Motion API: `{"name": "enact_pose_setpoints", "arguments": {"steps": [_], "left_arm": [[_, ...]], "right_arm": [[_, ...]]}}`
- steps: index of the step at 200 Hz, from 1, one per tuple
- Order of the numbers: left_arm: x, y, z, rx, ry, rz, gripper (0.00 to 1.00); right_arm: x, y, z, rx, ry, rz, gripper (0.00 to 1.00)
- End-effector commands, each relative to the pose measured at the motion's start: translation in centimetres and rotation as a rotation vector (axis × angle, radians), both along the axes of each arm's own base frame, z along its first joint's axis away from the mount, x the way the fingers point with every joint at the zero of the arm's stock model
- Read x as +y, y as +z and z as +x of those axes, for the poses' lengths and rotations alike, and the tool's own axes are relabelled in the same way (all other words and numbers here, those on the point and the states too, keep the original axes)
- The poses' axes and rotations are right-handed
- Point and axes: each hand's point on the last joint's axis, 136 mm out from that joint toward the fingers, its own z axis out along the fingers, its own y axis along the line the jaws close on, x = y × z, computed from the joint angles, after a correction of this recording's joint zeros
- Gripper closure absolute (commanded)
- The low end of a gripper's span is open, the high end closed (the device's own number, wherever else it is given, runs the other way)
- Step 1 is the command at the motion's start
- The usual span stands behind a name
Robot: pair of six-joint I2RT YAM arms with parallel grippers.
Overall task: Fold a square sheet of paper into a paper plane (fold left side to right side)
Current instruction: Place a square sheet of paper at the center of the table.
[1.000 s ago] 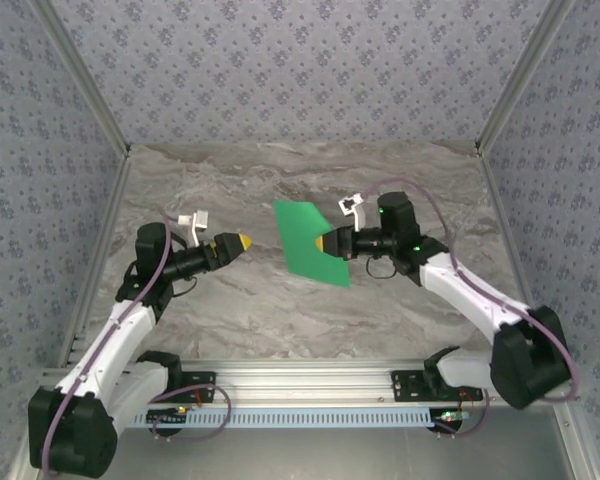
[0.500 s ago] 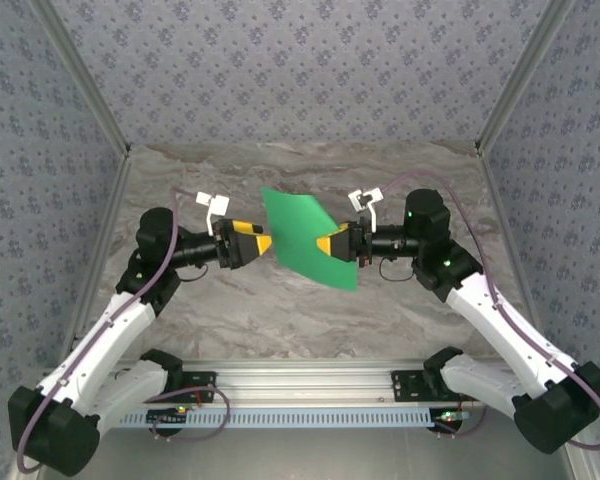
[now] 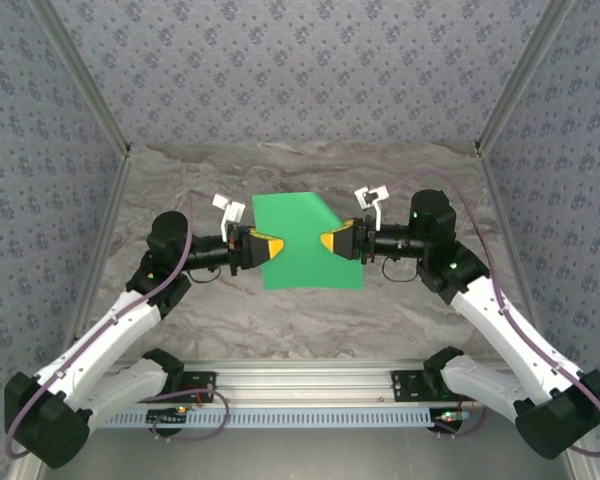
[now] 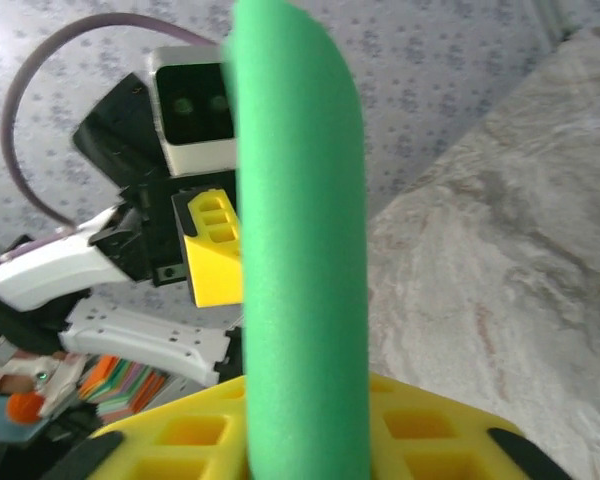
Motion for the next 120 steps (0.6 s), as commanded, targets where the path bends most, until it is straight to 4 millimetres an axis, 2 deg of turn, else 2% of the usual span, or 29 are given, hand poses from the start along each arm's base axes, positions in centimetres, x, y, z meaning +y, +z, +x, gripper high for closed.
{"name": "enact_pose_setpoints", "arguments": {"steps": [1, 16, 40, 64, 81, 99, 120], "left_arm": [[0.0, -1.7, 1.0, 0.024, 0.052, 0.018, 0.94], [-0.1, -4.4, 1.8, 0.102, 0.082, 0.064, 0.99], [-0.2, -8.9, 2.7, 0.221, 0.118, 0.138, 1.00], [-0.1, -13.7, 3.1, 0.334, 0.138, 0.215, 1.00], [0.1, -16.9, 3.1, 0.404, 0.155, 0.271, 1.00], [0.6, -20.4, 3.0, 0.472, 0.179, 0.345, 1.00], [1.1, -23.9, 2.9, 0.543, 0.196, 0.419, 1.00]], "right_arm": [[-1.7, -2.7, 1.3, 0.027, -0.123, -0.105, 0.63], [-2.9, -4.8, 2.2, 0.046, -0.202, -0.186, 0.52], [-4.6, -8.4, 3.4, 0.086, -0.304, -0.309, 0.37], [-6.1, -11.7, 4.3, 0.121, -0.386, -0.412, 0.28], [-6.7, -13.8, 4.9, 0.153, -0.423, -0.463, 0.28], [-6.5, -16.1, 5.1, 0.209, -0.425, -0.476, 0.28], [-5.4, -18.8, 5.2, 0.307, -0.417, -0.433, 0.38]]}}
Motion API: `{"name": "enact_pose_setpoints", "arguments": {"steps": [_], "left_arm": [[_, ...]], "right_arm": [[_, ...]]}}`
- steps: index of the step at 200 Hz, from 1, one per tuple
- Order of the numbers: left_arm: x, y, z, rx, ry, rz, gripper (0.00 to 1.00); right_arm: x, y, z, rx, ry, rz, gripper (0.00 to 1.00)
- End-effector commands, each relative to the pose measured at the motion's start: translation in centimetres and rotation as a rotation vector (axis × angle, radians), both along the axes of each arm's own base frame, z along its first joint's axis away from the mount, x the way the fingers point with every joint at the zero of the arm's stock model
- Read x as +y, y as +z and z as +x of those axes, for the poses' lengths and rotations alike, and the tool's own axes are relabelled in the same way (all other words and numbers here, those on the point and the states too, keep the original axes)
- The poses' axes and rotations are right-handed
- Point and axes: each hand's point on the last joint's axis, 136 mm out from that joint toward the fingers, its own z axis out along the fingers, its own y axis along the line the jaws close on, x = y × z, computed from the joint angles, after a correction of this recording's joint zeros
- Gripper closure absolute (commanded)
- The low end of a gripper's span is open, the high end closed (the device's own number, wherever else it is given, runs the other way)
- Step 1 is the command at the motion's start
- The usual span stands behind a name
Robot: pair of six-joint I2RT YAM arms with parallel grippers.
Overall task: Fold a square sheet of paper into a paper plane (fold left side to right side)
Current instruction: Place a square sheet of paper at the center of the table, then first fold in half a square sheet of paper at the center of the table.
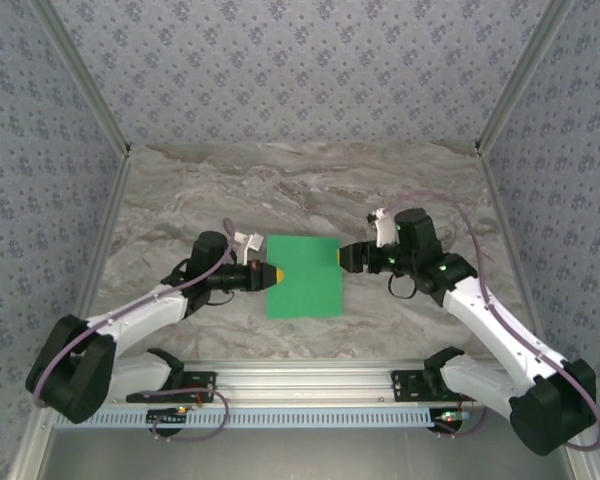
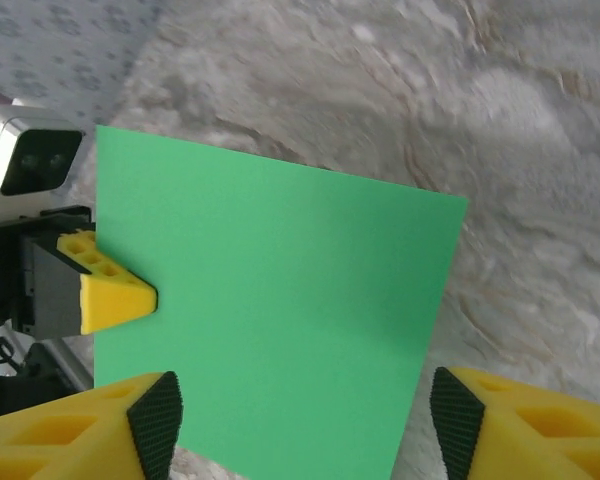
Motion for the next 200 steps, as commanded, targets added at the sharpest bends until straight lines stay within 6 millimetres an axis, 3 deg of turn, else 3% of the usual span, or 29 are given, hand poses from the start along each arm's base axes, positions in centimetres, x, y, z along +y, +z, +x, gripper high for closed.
{"name": "enact_pose_setpoints", "arguments": {"steps": [1, 24, 45, 126, 140, 200], "left_arm": [[0.5, -3.3, 0.0, 0.052, 0.017, 0.081, 1.00], [1.5, -6.4, 0.0, 0.122, 0.040, 0.202, 1.00], [1.9, -6.8, 0.2, 0.121, 0.032, 0.262, 1.00], [1.5, -5.6, 0.8, 0.120, 0.040, 0.248, 0.96], [1.0, -4.8, 0.8, 0.116, 0.030, 0.209, 0.91], [-1.1, 0.9, 1.2, 0.059, 0.002, 0.014, 0.50]], "right_arm": [[0.3, -3.2, 0.4, 0.084, -0.050, 0.019, 0.39], [1.8, -5.9, 0.6, 0.163, -0.062, 0.073, 0.61], [3.0, -8.0, 0.4, 0.212, -0.049, 0.062, 0.75], [5.5, -15.0, 0.1, 0.377, -0.026, -0.037, 0.80], [5.2, -16.0, -0.2, 0.402, -0.035, -0.071, 0.80], [3.4, -18.7, -1.4, 0.468, -0.078, -0.195, 0.80]]}}
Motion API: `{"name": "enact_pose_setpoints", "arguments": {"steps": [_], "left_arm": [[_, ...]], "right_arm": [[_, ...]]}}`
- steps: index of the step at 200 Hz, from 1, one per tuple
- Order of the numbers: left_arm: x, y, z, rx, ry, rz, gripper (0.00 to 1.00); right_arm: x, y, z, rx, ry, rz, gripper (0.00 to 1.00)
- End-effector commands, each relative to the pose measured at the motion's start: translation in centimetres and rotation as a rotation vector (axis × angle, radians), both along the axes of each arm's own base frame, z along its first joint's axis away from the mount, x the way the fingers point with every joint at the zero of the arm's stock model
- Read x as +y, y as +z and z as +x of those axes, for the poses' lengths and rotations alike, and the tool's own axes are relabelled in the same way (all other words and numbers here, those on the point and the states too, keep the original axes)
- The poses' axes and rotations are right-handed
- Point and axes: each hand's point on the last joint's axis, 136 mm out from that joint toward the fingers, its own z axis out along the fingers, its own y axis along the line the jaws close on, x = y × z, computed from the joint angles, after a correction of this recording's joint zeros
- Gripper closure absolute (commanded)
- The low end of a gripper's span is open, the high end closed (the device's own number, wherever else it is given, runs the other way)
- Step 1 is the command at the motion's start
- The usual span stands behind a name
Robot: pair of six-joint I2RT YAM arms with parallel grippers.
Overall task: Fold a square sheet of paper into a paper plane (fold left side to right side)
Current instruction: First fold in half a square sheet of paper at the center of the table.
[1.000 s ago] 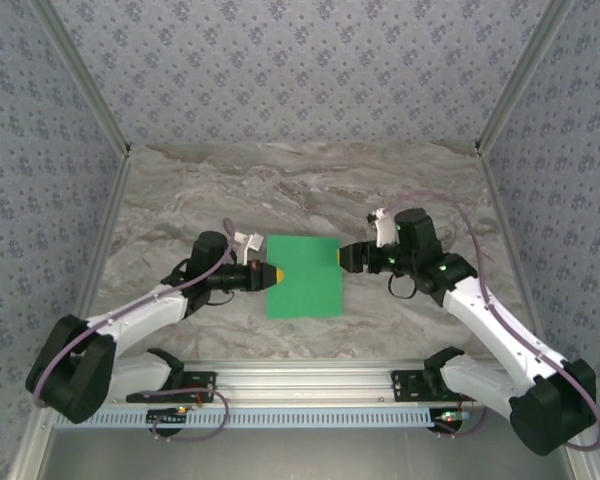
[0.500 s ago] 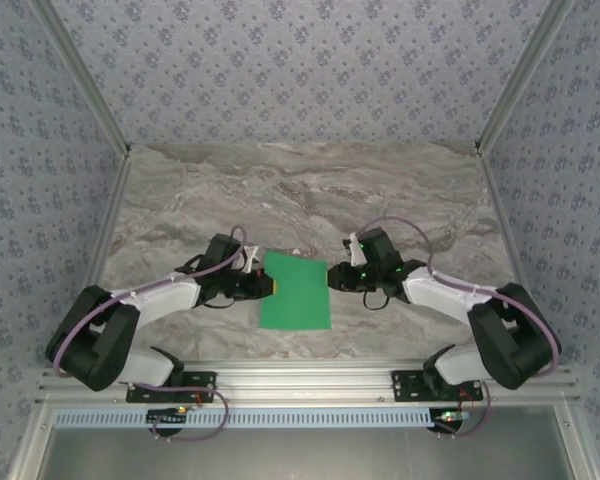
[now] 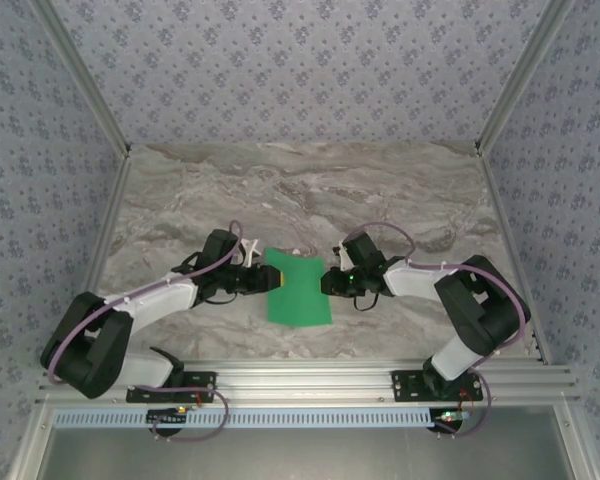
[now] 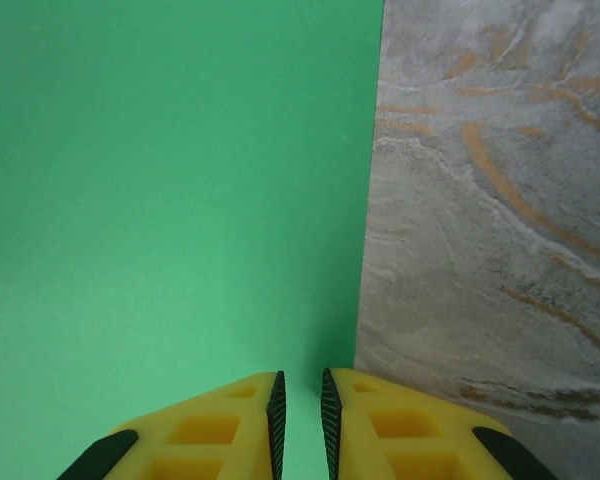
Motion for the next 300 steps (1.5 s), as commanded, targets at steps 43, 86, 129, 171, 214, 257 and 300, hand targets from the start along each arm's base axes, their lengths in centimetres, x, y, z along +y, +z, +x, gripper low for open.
{"name": "enact_pose_setpoints", "arguments": {"steps": [43, 86, 129, 171, 214, 257, 300], "left_arm": [[-2.8, 4.4, 0.1, -0.073, -0.066, -0.150, 0.37], [-5.0, 4.0, 0.4, -0.069, -0.103, -0.172, 0.34], [-6.2, 3.0, 1.3, -0.057, -0.106, -0.162, 0.34], [-6.8, 1.8, 1.7, -0.032, -0.107, -0.150, 0.47], [-6.7, 1.0, 1.9, -0.017, -0.096, -0.132, 0.70], [-6.6, 0.8, 1.8, -0.016, -0.091, -0.124, 0.81], [-6.5, 0.7, 1.7, -0.016, -0.091, -0.119, 0.85]], "right_arm": [[-0.9, -1.6, -0.8, 0.030, -0.018, -0.042, 0.79], [0.5, 0.5, 0.1, 0.003, -0.018, 0.091, 0.77], [0.0, 4.9, 1.9, -0.078, -0.057, 0.229, 0.68], [0.4, 9.0, 2.4, -0.149, -0.049, 0.377, 0.50], [2.0, 9.2, 2.2, -0.117, -0.030, 0.436, 0.50], [3.4, 8.3, 1.9, -0.072, -0.004, 0.433, 0.53], [4.5, 7.2, 1.5, -0.026, 0.018, 0.427, 0.70]]}}
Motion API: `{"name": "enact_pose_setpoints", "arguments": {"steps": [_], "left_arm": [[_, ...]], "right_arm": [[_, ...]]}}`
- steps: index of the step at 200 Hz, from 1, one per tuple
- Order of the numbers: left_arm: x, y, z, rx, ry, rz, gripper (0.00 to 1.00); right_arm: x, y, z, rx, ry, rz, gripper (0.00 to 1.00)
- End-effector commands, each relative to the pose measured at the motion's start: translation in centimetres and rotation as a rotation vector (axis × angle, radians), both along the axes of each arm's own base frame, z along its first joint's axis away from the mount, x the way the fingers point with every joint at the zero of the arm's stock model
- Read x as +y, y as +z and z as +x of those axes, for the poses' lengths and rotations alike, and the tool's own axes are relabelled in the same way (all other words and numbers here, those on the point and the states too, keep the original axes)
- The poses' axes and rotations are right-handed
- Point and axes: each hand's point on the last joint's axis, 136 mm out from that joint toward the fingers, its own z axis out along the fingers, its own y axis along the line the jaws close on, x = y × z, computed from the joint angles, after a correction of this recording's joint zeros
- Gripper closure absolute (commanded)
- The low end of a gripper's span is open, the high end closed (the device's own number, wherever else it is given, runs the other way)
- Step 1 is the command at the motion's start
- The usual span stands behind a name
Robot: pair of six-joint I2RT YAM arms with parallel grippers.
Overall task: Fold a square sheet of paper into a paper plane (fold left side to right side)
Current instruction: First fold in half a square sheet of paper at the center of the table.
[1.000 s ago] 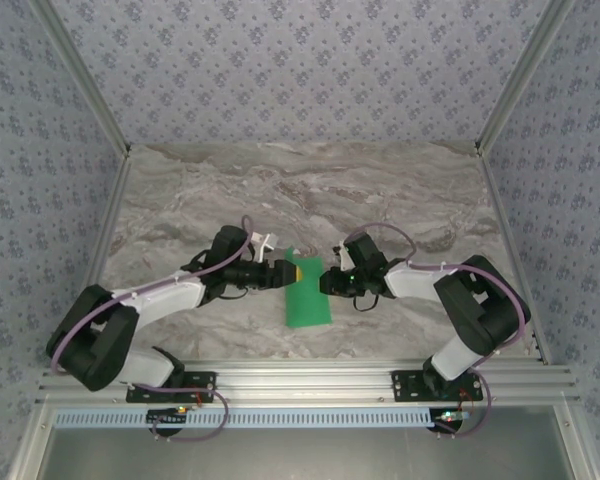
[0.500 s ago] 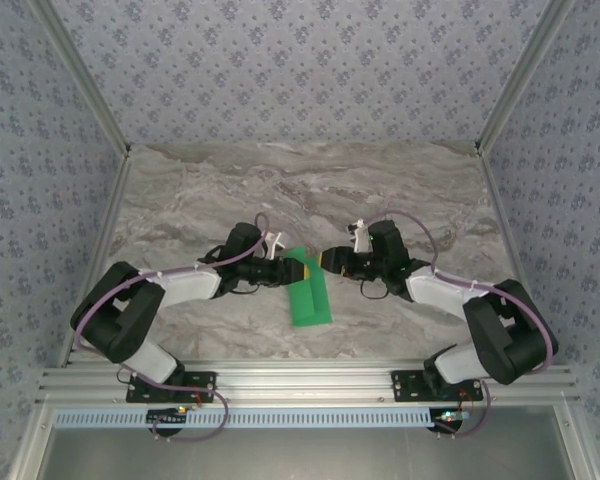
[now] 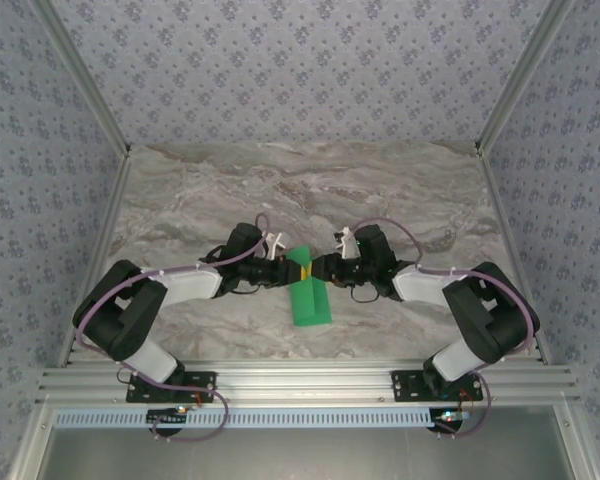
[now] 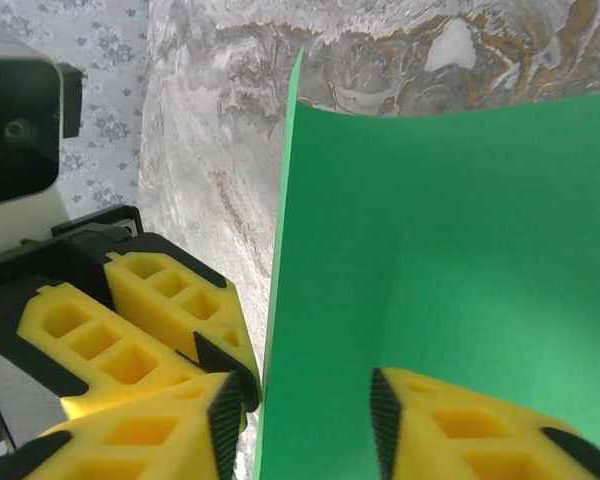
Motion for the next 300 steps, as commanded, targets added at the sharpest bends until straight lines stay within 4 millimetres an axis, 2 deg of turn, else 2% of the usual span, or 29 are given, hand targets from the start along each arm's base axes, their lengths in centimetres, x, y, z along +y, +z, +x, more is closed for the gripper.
{"name": "enact_pose_setpoints", "arguments": {"steps": [1, 31, 57, 79, 106, 141, 210, 267, 300], "left_arm": [[-0.6, 1.0, 0.5, -0.044, -0.009, -0.020, 0.85], [-0.2, 1.5, 0.5, -0.065, 0.004, -0.006, 0.84], [0.9, 2.0, 0.5, -0.093, 0.034, 0.041, 0.76], [2.0, 1.9, 0.4, -0.108, 0.066, 0.100, 0.65], [3.3, 0.5, 0.2, -0.091, 0.094, 0.182, 0.51], [3.0, -1.7, 0.2, -0.050, 0.100, 0.248, 0.39], [0.9, -4.4, 0.6, 0.015, 0.097, 0.293, 0.38], [1.6, -5.7, 0.6, 0.044, 0.118, 0.352, 0.45], [2.1, -6.6, 0.6, 0.059, 0.133, 0.390, 0.47]], "right_arm": [[1.1, 0.7, 0.3, 0.001, 0.025, 0.031, 0.71], [0.3, 0.2, 0.7, 0.002, 0.002, -0.001, 0.94], [-1.0, -1.0, 0.8, -0.001, -0.014, -0.102, 0.99], [-2.3, -2.2, 1.3, -0.004, -0.039, -0.191, 0.99], [-3.2, -3.4, 1.4, 0.007, -0.049, -0.254, 0.98], [-3.4, -4.2, 1.6, 0.013, -0.058, -0.281, 0.98], [-3.1, -4.6, 1.6, 0.024, -0.045, -0.277, 0.95], [-2.9, -4.6, 1.7, 0.024, -0.035, -0.271, 0.90], [-3.8, -4.0, 1.7, 0.016, -0.064, -0.301, 0.68]]}}
